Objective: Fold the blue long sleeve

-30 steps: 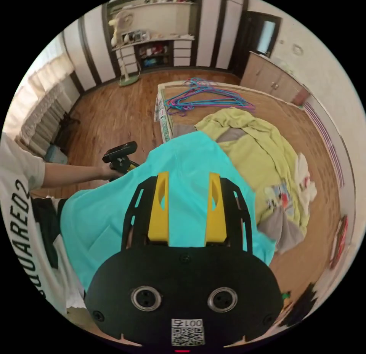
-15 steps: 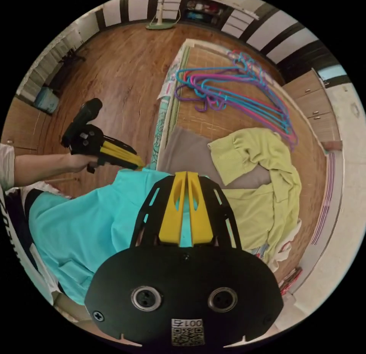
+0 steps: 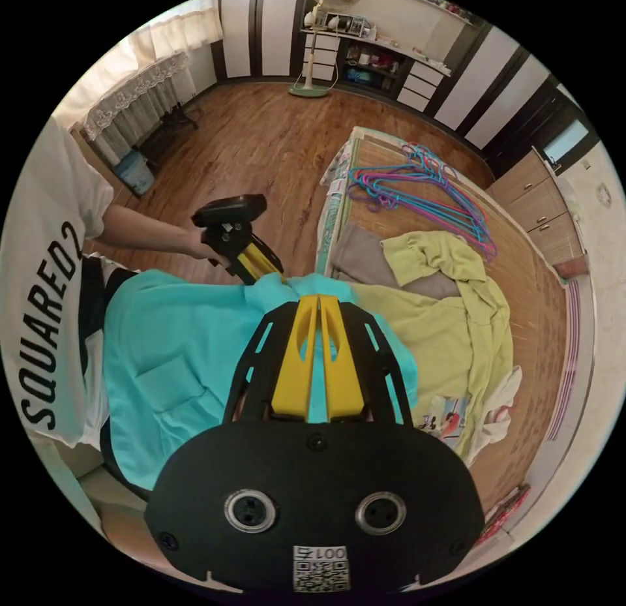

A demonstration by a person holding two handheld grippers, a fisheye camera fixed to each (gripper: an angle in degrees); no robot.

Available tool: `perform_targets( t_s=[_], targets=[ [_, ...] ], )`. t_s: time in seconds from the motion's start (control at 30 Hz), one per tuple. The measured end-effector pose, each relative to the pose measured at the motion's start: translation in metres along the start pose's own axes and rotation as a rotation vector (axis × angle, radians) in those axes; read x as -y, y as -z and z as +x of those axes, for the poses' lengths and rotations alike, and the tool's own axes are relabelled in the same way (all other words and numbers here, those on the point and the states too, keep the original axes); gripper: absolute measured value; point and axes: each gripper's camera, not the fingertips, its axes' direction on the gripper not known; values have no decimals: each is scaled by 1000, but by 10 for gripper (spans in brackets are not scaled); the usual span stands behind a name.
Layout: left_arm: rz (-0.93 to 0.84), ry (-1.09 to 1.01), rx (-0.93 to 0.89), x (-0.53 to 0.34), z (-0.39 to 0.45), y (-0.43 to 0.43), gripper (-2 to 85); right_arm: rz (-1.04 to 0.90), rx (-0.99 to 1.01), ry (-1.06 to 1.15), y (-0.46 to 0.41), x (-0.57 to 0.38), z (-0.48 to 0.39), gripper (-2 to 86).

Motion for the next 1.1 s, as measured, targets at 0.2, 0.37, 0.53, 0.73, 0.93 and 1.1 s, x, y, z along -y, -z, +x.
perform_targets(
  t_s=[0.2, 0.37, 0.53, 0.73, 0.93, 1.1],
  targets=[
    [-60, 159, 131, 22, 9, -30, 108, -34, 61, -3, -5, -15, 2, 2],
    [-46, 160, 228, 39, 23, -25, 4, 9, 88, -54, -8, -21, 18, 2],
    [57, 271, 232, 29, 42, 35, -8, 18, 35, -113, -9, -23, 36, 3],
    [259, 286, 411, 21, 73, 166, -10, 54, -14, -181, -7, -17, 65, 10],
    [428, 53, 618, 76, 129, 270, -10, 102, -43, -162, -2, 20, 95, 57],
    [482, -185, 667, 115, 182, 311, -10, 169, -35, -120, 3, 74, 133, 84]
  ],
)
